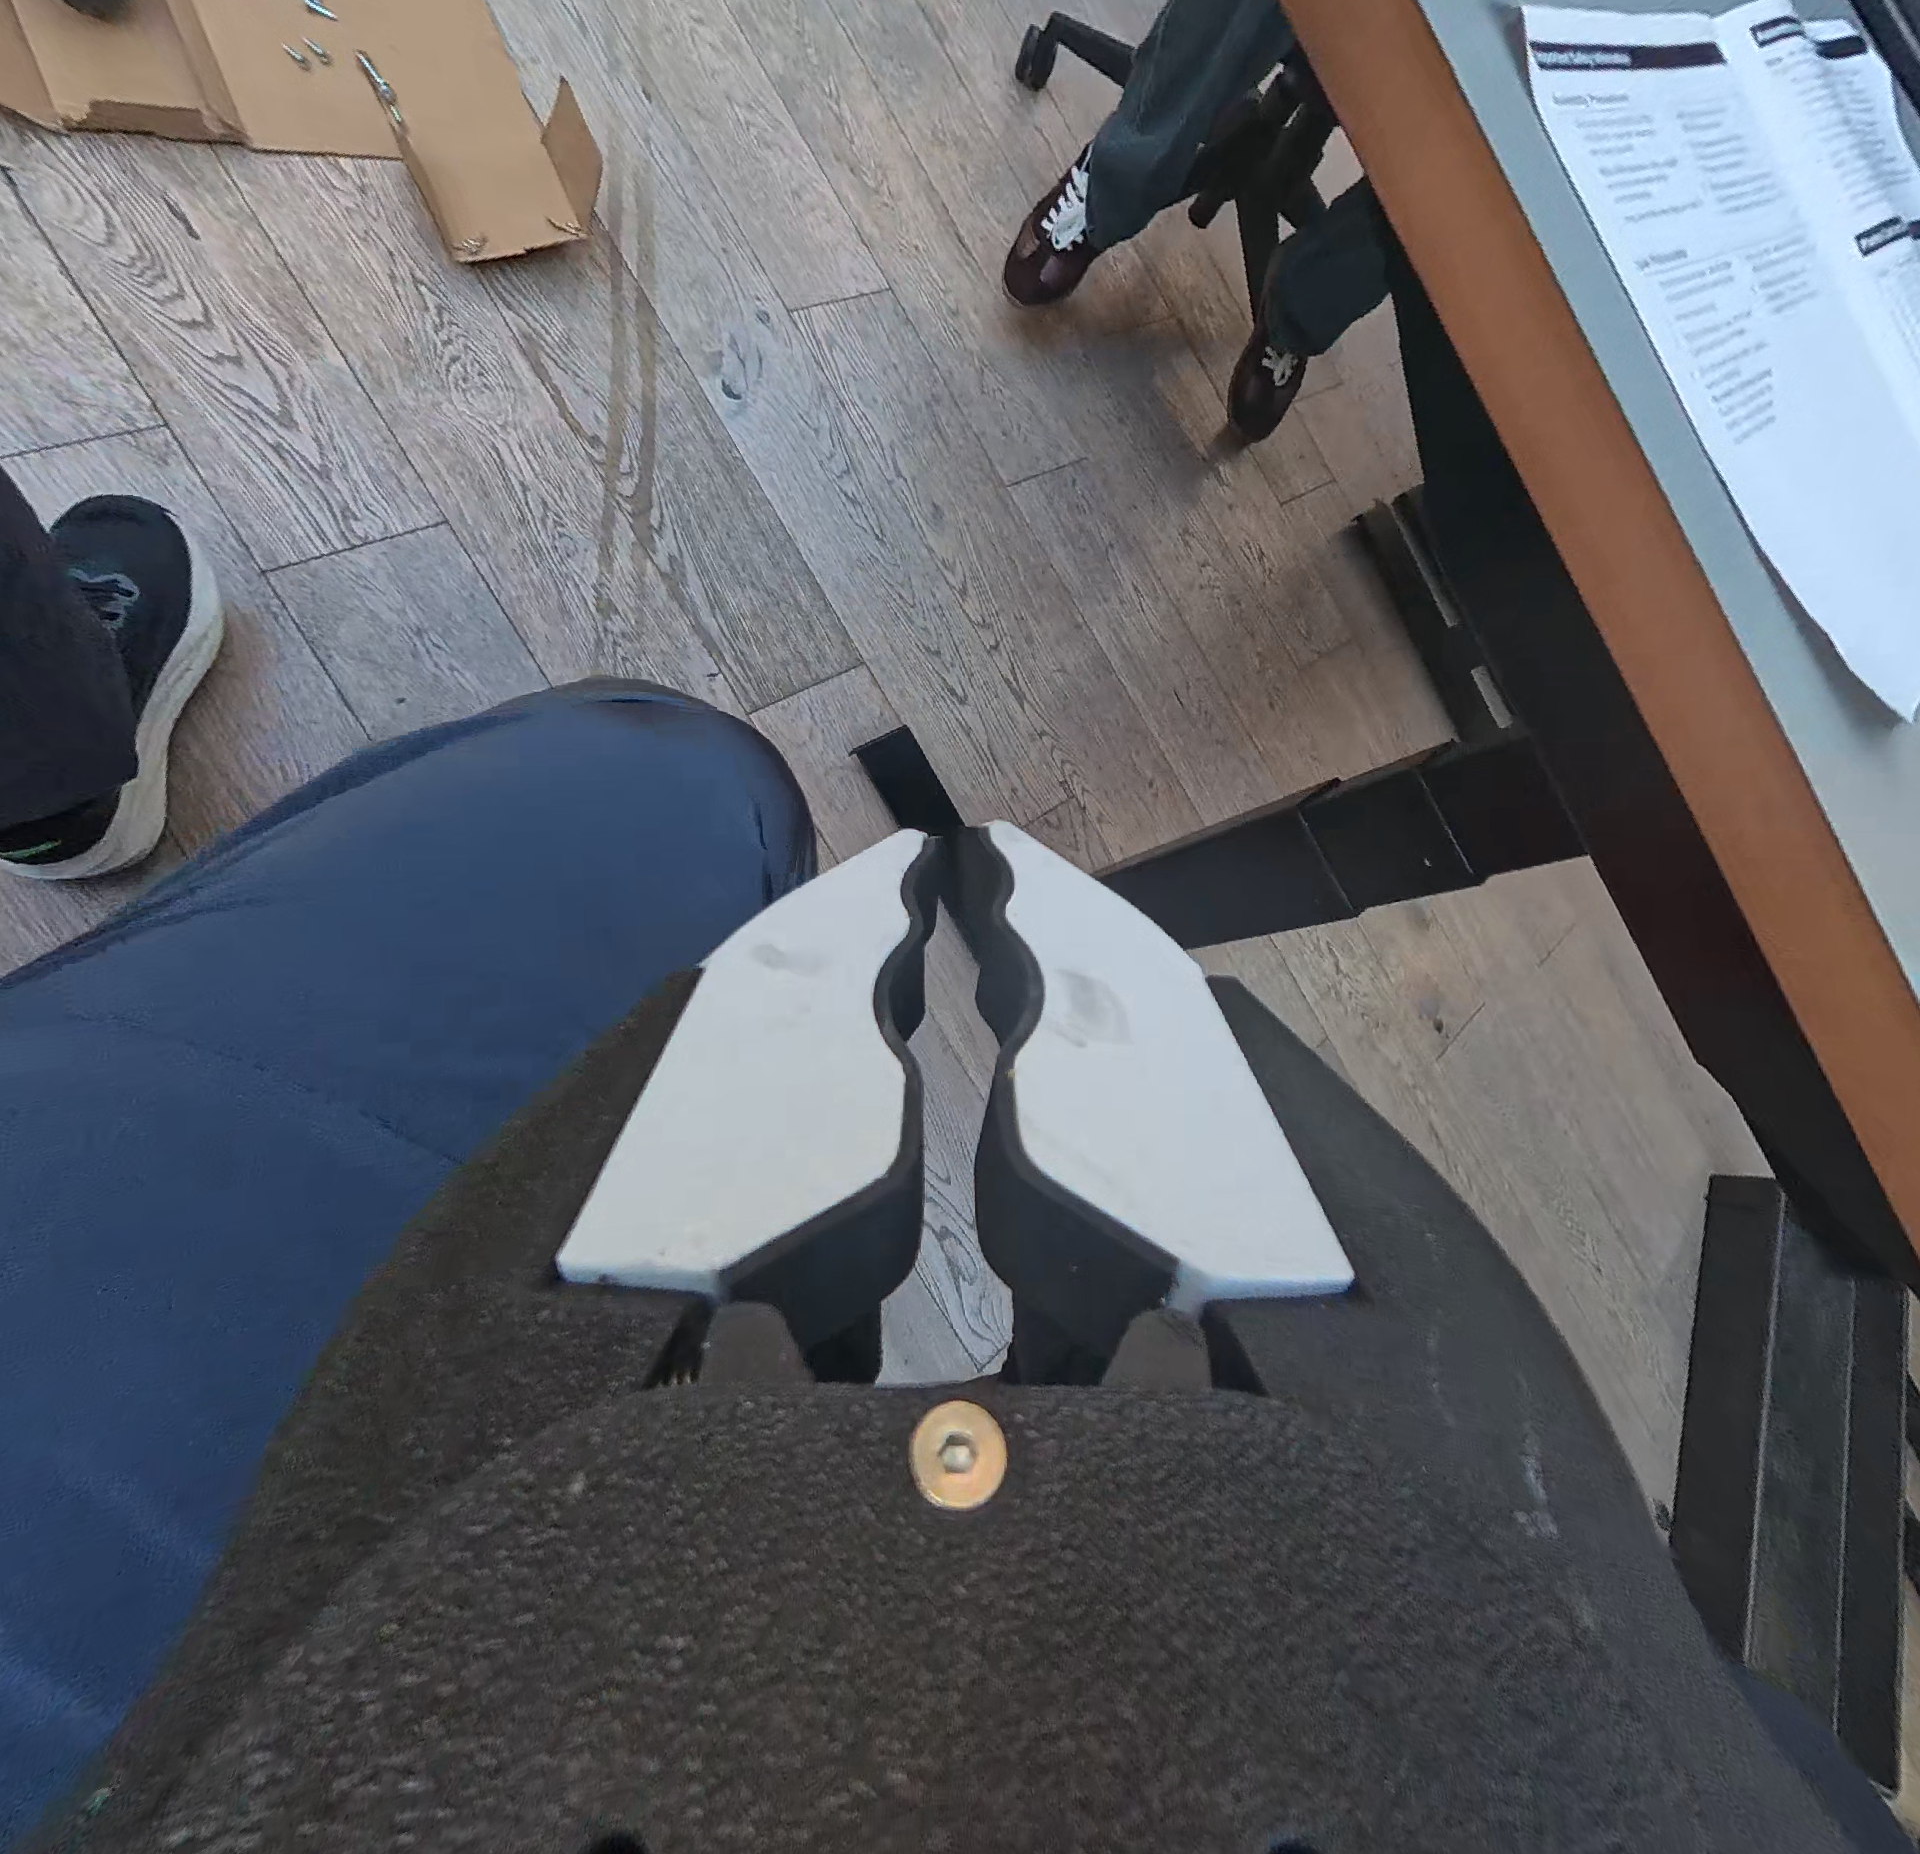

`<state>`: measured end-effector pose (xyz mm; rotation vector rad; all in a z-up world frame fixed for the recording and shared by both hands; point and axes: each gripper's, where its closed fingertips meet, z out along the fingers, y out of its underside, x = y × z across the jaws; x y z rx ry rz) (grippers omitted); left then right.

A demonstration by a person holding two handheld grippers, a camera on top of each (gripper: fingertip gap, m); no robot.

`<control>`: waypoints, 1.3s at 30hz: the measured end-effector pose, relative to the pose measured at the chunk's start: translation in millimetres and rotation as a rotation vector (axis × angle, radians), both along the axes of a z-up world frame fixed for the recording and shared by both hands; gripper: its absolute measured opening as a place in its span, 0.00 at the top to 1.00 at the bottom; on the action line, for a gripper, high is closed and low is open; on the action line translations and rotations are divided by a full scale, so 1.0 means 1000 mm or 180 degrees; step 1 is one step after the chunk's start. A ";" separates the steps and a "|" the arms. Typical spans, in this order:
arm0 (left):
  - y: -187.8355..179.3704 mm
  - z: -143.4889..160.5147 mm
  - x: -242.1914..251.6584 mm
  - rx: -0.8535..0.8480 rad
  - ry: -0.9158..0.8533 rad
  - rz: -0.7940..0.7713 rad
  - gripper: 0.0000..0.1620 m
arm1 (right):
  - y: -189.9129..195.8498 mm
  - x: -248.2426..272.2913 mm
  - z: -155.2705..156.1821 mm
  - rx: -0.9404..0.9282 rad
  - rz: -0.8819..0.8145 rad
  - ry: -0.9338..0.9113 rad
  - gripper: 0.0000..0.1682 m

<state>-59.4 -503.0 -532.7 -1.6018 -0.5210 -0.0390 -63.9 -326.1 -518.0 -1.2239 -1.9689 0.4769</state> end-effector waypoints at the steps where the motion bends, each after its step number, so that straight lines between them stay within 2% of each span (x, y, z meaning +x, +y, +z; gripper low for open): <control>1: 0.000 -0.005 -0.001 0.0002 -0.0061 -0.0021 0.78 | -0.003 -0.004 0.001 -0.0009 0.0019 0.0024 0.98; 5: 0.003 -0.015 -0.017 0.0172 -0.0326 -0.0021 0.78 | -0.001 -0.028 0.005 -0.0143 0.0008 0.0184 0.97; 8: 0.010 -0.024 -0.034 0.0264 -0.0540 -0.0053 0.76 | 0.015 -0.059 0.011 -0.0257 -0.0024 0.0348 0.96; 12: 0.021 -0.033 -0.067 0.0362 -0.0797 -0.0047 0.75 | 0.052 -0.124 0.041 -0.0293 0.0034 0.0766 0.97; 15: 0.033 -0.033 -0.098 0.0484 -0.0866 -0.0042 0.75 | 0.079 -0.187 0.076 -0.0278 0.0117 0.1029 0.99; 18: 0.039 -0.030 -0.131 0.0479 -0.0800 -0.0035 0.73 | 0.096 -0.250 0.126 -0.0065 0.0199 0.1265 0.98; 23: 0.033 -0.009 -0.187 0.0557 -0.0734 0.0072 0.71 | 0.102 -0.328 0.225 0.0045 0.0200 0.1760 0.98; 27: 0.026 -0.003 -0.229 0.0433 -0.0448 0.0331 0.70 | 0.109 -0.378 0.275 0.0140 0.0092 0.2001 0.97; 30: 0.018 -0.005 -0.264 0.0230 -0.0243 0.0564 0.67 | 0.112 -0.417 0.305 0.0133 0.0129 0.2175 0.97; 35: -0.030 0.015 -0.318 0.0915 -0.0413 0.1292 0.67 | 0.118 -0.489 0.338 0.0140 0.0197 0.2450 0.96; 39: -0.046 0.013 -0.339 0.1069 -0.0448 0.1659 0.68 | 0.128 -0.544 0.350 0.0038 0.0315 0.2703 0.96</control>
